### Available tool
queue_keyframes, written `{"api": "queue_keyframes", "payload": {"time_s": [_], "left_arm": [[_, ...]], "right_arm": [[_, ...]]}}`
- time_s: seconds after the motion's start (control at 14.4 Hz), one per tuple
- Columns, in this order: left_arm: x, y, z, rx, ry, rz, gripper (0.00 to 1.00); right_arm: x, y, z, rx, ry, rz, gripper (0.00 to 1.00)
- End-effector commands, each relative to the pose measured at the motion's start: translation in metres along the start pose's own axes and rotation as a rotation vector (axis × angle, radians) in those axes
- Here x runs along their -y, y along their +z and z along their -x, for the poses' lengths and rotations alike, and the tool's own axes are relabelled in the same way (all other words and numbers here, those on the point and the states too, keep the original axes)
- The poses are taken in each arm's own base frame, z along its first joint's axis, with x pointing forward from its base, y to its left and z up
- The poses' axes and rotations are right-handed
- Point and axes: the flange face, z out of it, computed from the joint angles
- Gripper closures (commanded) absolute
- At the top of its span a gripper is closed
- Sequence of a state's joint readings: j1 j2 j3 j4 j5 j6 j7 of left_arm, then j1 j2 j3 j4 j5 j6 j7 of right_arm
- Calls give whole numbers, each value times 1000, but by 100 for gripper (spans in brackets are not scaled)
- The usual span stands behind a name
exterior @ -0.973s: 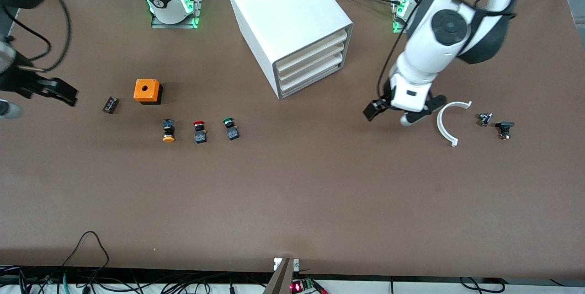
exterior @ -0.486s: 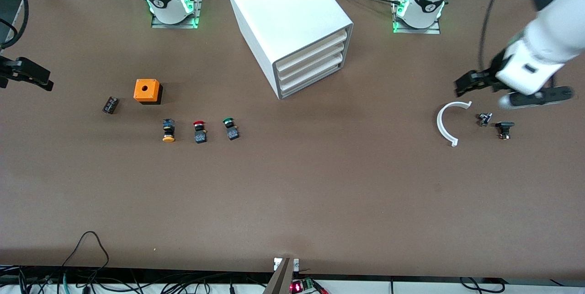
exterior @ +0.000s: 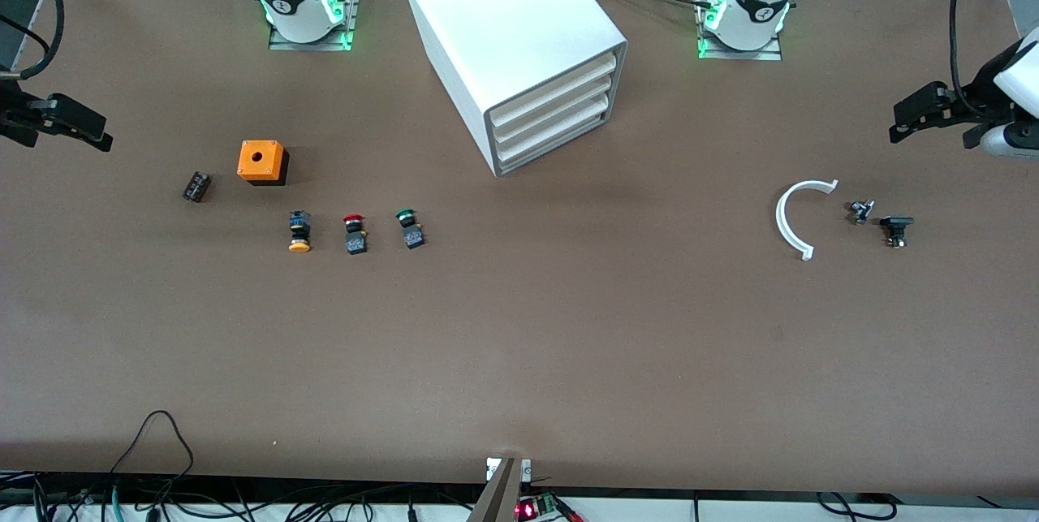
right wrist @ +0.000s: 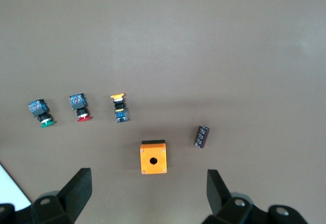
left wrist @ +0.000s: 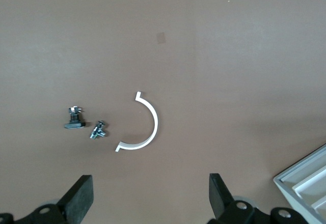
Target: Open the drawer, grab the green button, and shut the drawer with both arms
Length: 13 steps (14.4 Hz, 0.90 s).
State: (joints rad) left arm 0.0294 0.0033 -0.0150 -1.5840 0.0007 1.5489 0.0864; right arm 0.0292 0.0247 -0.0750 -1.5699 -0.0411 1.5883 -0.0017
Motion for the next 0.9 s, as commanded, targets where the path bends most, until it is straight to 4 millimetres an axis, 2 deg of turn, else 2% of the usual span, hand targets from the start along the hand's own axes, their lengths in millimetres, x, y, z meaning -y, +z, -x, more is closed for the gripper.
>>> {"api": "queue_keyframes", "payload": {"time_s": [0.0, 0.14, 0.35, 0.49, 0.83], "left_arm": [[1, -7, 1, 6, 33, -47, 0], [1, -3, 0, 9, 35, -46, 0], [2, 2, 3, -6, 37, -50, 0], [2, 4, 11, -21, 36, -50, 0], [-7, 1, 9, -20, 48, -51, 0]], "right_arm": [[0, 5, 26, -11, -11, -16, 0], [0, 1, 27, -14, -11, -16, 0], [12, 10, 21, -1, -16, -13, 0], [12, 11, 21, 5, -16, -12, 0], [12, 10, 22, 7, -15, -14, 0]]}}
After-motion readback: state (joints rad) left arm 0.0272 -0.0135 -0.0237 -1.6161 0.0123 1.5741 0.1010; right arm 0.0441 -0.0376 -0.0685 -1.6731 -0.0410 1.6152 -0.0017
